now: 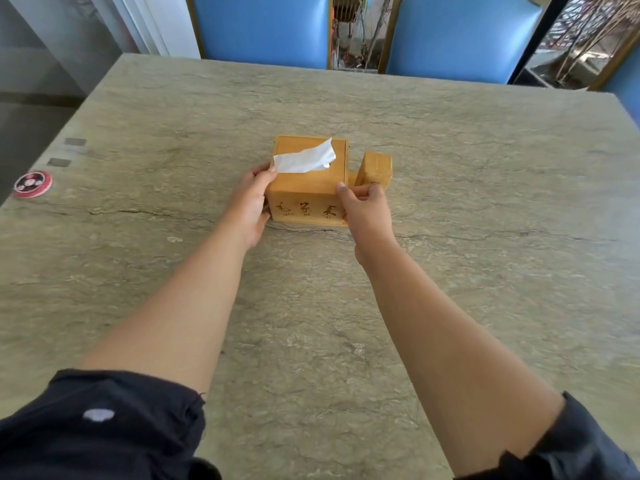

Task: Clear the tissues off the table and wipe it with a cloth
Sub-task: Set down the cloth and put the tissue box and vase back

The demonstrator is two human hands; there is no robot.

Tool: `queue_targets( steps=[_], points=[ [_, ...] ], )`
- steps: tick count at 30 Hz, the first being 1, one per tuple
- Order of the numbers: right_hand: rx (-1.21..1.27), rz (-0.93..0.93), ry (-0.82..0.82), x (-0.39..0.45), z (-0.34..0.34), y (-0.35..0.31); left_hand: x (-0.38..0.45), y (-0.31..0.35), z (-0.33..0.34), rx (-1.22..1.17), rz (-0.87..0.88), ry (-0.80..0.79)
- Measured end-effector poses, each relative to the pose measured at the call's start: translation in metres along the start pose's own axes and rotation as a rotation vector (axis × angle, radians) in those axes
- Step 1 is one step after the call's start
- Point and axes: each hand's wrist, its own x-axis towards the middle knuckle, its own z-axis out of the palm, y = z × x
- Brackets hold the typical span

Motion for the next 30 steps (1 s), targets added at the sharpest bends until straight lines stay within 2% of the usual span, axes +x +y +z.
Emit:
queue_targets(
  steps=[5,9,17,21,25,30],
  points=[
    [0.020,0.009,0.054,-0.004,0.006,0.002,-0.004,-0.004,0.002,0.007,0.030,-0.017],
    [0.021,0.000,0.051,-0.010,0.006,-0.001,-0.007,-0.008,0.002,0.067,0.019,0.031],
    [0.041,0.082,0.000,-0.049,-0.048,0.005,-0.076,-0.028,0.024,0.009,-0.145,0.294],
    [0.050,0.092,0.027,-0.081,-0.107,0.014,-0.135,-0.037,0.059,-0.051,-0.201,0.200],
    [0.070,0.062,0.024,-0.120,-0.183,0.020,-0.201,-0.045,0.116,-0.035,-0.117,0.058],
    [0.067,0.021,0.048,-0.176,-0.301,0.036,-0.294,-0.060,0.205,-0.035,-0.051,-0.035]
  ],
)
